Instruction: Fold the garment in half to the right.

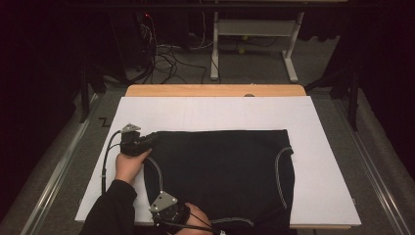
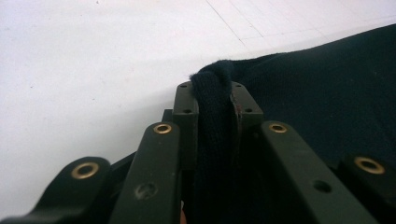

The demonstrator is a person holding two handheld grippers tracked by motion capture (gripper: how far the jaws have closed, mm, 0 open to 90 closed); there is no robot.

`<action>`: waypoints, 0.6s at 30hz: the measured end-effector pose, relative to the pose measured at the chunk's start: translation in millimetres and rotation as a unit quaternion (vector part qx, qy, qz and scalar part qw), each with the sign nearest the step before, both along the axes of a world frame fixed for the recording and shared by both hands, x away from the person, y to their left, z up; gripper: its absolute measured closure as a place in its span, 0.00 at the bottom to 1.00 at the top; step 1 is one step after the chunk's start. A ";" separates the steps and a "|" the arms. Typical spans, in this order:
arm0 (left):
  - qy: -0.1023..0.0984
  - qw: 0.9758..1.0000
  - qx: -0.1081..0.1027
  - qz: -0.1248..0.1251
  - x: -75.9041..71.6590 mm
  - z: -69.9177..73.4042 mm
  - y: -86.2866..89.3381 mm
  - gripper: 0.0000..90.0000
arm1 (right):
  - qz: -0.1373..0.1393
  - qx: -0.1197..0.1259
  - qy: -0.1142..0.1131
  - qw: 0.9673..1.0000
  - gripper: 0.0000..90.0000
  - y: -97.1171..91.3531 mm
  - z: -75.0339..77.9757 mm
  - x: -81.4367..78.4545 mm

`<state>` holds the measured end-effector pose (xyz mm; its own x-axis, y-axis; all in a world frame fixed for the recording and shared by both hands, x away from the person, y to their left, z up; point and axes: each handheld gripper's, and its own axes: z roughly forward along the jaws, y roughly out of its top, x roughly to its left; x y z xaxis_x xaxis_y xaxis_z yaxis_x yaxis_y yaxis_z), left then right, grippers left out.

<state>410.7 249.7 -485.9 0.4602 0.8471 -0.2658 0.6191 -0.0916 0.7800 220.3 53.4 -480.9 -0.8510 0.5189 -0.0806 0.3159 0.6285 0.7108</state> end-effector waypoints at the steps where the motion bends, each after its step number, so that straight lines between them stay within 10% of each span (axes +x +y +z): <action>1: 0.000 1.000 0.000 0.000 0.0 0.0 -0.1 0.81 | 0.002 0.005 0.004 1.000 0.53 0.4 0.0 -0.2; 9: 0.000 1.000 0.000 0.000 -0.1 0.0 0.0 0.81 | 0.020 0.016 0.006 1.000 0.35 7.7 -0.9 -6.3; 18: -0.001 1.000 -0.002 0.000 -0.7 0.0 0.3 0.81 | 0.032 -0.017 -0.033 0.999 0.37 13.7 -6.9 -13.9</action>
